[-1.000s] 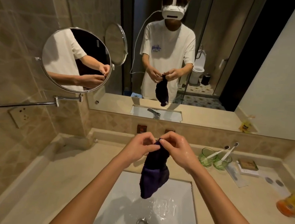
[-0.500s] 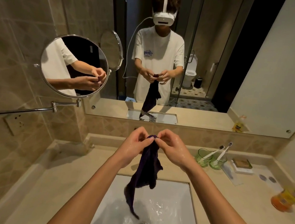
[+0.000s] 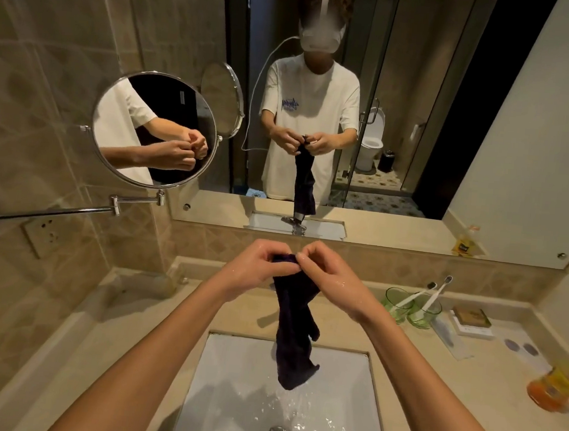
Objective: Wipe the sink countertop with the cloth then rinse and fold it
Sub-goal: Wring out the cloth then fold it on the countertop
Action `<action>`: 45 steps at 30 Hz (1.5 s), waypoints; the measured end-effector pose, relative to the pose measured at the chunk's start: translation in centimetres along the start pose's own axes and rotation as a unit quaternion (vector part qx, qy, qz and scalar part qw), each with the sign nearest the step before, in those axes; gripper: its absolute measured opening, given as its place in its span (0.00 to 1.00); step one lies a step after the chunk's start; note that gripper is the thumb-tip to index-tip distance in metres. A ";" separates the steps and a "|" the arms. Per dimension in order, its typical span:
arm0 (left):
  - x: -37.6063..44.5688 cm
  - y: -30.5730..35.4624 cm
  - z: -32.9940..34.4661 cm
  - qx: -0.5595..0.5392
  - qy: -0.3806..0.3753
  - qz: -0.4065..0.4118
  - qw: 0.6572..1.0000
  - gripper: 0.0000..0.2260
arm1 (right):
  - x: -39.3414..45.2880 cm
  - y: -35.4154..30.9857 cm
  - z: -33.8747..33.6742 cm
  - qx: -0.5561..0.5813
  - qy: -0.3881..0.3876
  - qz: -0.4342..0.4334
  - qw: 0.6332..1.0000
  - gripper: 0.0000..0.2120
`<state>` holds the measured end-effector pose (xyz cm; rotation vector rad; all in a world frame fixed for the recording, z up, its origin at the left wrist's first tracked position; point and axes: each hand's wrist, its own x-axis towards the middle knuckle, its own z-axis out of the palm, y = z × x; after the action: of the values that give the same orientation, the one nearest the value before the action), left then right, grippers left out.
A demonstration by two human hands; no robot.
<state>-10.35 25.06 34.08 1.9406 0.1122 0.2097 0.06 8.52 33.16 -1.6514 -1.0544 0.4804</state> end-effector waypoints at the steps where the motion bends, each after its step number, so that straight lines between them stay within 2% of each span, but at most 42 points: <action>1: 0.1 0.1 0.0 -0.007 0.005 0.009 1.000 0.08 | -0.1 0.0 -0.3 0.014 -0.007 0.007 1.000 0.14; 4: 0.2 0.6 0.2 -0.019 0.011 0.021 1.000 0.08 | -0.4 0.9 -1.1 0.016 -0.045 0.016 0.999 0.16; 6: 0.2 0.5 0.1 -0.016 0.017 0.020 1.000 0.07 | -0.7 1.7 -1.5 0.011 -0.076 0.029 0.997 0.13; 10: 0.1 0.5 -0.7 -0.004 0.027 0.017 0.999 0.07 | -1.5 3.6 -1.0 -0.153 -0.166 0.061 0.972 0.06; 12: 0.0 0.4 -1.6 -0.011 0.041 0.005 0.999 0.07 | -2.1 5.0 -0.7 -0.146 -0.138 0.077 0.977 0.05; 16: -0.5 -0.4 -3.1 0.014 0.035 -0.021 0.999 0.06 | -2.6 7.4 -1.3 -0.083 -0.056 0.113 0.988 0.09; 22: -0.9 -1.7 -4.4 -0.006 0.060 -0.056 0.997 0.08 | -1.9 6.7 -1.8 0.035 0.025 0.132 0.990 0.10; 28: -0.6 -2.5 -5.5 -0.016 0.064 -0.057 0.996 0.08 | -0.6 1.8 -2.8 -0.005 0.084 0.050 0.995 0.13; 33: -0.2 -3.7 -5.7 -0.083 0.045 -0.037 0.995 0.08 | 0.8 -2.9 -3.6 -0.060 0.087 -0.021 0.994 0.14; 35: 0.0 -4.0 -5.8 -0.091 0.026 -0.030 0.995 0.05 | 1.2 -4.6 -3.6 -0.081 0.084 -0.041 0.992 0.13; 36: 0.1 -4.1 -5.8 -0.079 0.009 -0.031 0.996 0.04 | 1.4 -5.4 -3.5 -0.098 0.082 -0.049 0.991 0.13; 39: 0.8 -4.7 -5.1 -0.011 -0.043 -0.064 0.997 0.17 | 1.9 -7.3 -3.4 -0.136 0.073 -0.074 0.985 0.12; 40: 1.0 -5.1 -4.7 0.017 -0.051 -0.073 0.996 0.18 | 2.0 -7.8 -3.5 -0.143 0.070 -0.082 0.984 0.12; 43: 1.1 -7.2 -3.3 0.095 -0.062 -0.098 0.989 0.12 | 2.2 -9.2 -4.0 -0.153 0.071 -0.099 0.981 0.11; 45: 0.6 -8.5 -2.5 0.061 -0.055 -0.104 0.991 0.11 | 2.2 -9.9 -4.5 -0.150 0.077 -0.104 0.980 0.11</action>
<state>-10.05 30.66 27.11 2.0413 0.2585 -0.0437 0.66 8.19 44.19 -1.7820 -1.2100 0.0561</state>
